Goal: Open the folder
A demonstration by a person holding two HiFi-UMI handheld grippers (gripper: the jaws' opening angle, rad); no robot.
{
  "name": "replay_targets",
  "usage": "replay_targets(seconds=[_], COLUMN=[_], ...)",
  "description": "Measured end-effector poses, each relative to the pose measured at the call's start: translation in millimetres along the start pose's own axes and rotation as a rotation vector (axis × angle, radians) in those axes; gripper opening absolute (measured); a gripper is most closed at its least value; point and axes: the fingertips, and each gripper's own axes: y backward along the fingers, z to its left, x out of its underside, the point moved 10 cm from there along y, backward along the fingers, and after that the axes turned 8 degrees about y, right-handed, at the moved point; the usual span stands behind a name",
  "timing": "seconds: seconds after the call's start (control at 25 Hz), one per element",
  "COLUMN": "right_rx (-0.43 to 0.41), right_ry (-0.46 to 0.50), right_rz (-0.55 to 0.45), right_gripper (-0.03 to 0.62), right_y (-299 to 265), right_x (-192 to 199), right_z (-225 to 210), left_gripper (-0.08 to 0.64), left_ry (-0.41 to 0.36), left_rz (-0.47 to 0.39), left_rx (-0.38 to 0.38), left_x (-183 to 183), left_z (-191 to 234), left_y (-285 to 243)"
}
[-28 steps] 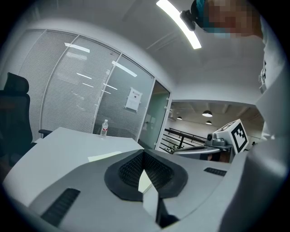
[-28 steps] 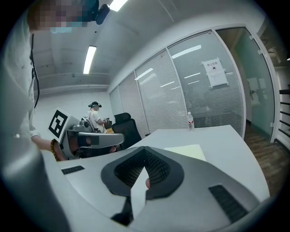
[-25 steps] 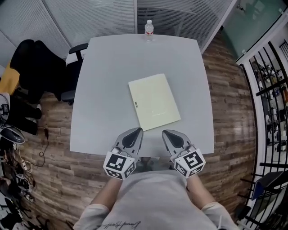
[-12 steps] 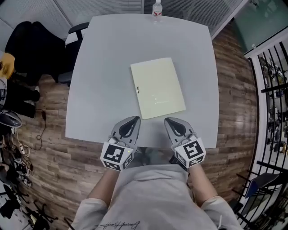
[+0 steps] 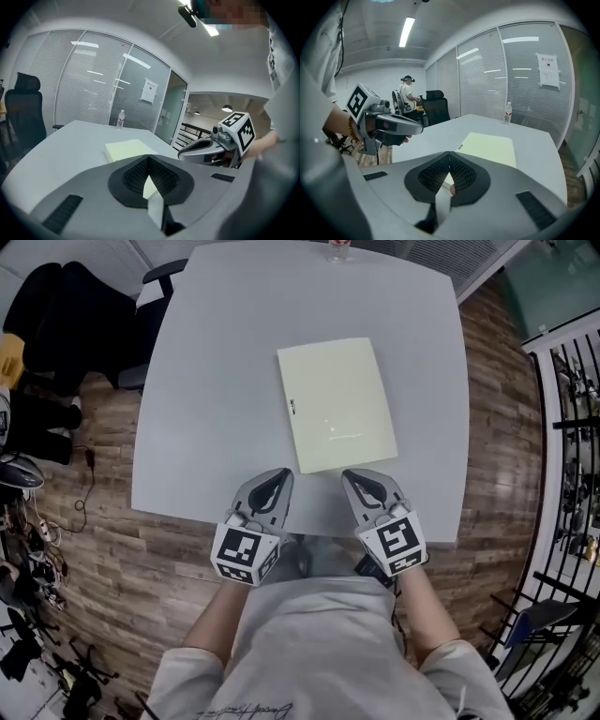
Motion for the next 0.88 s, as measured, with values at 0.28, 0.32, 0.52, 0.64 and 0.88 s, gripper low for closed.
replay_targets(seconds=[0.28,0.32,0.52,0.64,0.88], right_rx=[-0.041,-0.053,-0.096,-0.119,-0.119], right_ry=[0.119,0.134,0.236,0.315,0.501], right_rz=[0.091,0.102,0.169,0.220,0.303], right_gripper=[0.025,0.027,0.102,0.122,0.173], right_y=[-26,-30,-49,-60,-78], right_x=[12,14,25,33,46], right_z=[4,5,10,14,21], left_gripper=[0.009,0.009,0.009,0.009,0.009], left_ry=[0.025,0.030,0.055,0.071,0.088], left_rz=[0.022,0.025,0.039,0.048,0.053], left_rx=[-0.020,-0.023,-0.041,-0.052,-0.062], left_x=[11,13,24,30,37], left_z=[4,6,14,17,21], left_y=[-7,-7,-4,-3,-3])
